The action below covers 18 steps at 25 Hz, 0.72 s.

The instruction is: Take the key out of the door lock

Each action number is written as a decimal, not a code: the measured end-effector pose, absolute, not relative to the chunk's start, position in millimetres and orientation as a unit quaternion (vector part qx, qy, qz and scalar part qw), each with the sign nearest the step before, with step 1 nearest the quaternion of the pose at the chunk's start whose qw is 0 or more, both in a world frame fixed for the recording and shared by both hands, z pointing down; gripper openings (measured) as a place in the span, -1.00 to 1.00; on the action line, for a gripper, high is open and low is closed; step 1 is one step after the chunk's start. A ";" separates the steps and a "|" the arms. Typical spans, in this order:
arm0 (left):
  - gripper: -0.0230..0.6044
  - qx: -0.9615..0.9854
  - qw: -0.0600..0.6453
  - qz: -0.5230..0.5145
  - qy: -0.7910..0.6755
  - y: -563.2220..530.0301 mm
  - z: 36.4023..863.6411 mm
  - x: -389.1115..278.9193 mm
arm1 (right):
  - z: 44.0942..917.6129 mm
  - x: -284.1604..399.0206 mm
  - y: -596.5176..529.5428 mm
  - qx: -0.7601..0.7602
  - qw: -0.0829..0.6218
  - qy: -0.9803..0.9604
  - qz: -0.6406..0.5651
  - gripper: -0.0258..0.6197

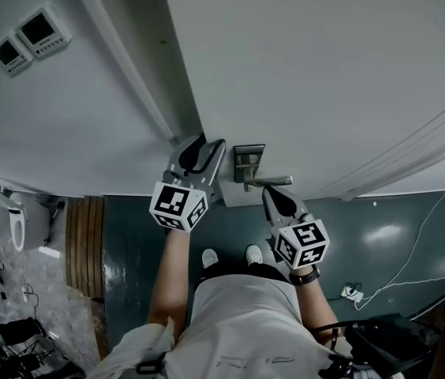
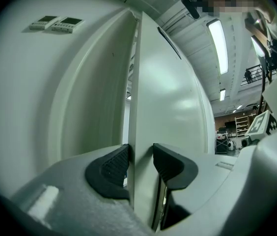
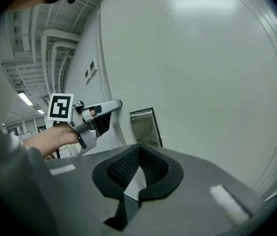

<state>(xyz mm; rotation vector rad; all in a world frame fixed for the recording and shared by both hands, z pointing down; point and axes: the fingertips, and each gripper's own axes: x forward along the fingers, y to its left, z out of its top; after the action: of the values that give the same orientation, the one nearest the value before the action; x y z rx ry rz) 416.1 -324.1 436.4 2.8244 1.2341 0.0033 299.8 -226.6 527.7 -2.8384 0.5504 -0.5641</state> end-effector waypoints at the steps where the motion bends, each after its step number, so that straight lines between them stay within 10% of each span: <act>1: -0.41 0.916 0.029 0.001 0.401 -323.9 436.4 416.1 | 534.5 297.5 -223.6 -0.958 0.105 0.180 -0.196 -0.93; 8: -0.42 0.915 0.030 -0.004 0.403 -324.2 436.2 416.1 | 584.1 288.3 -218.7 -0.944 0.159 0.169 -0.233 -0.93; 18: -0.42 0.914 0.032 -0.010 0.404 -323.9 435.6 415.8 | 656.5 299.3 -233.6 -0.880 0.350 0.179 -0.265 -0.35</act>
<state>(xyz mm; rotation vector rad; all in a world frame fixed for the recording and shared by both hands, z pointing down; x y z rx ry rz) 415.8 -323.9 435.6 2.8152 1.2427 -0.0306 299.3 -233.6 656.5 -2.2798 0.4636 -0.6876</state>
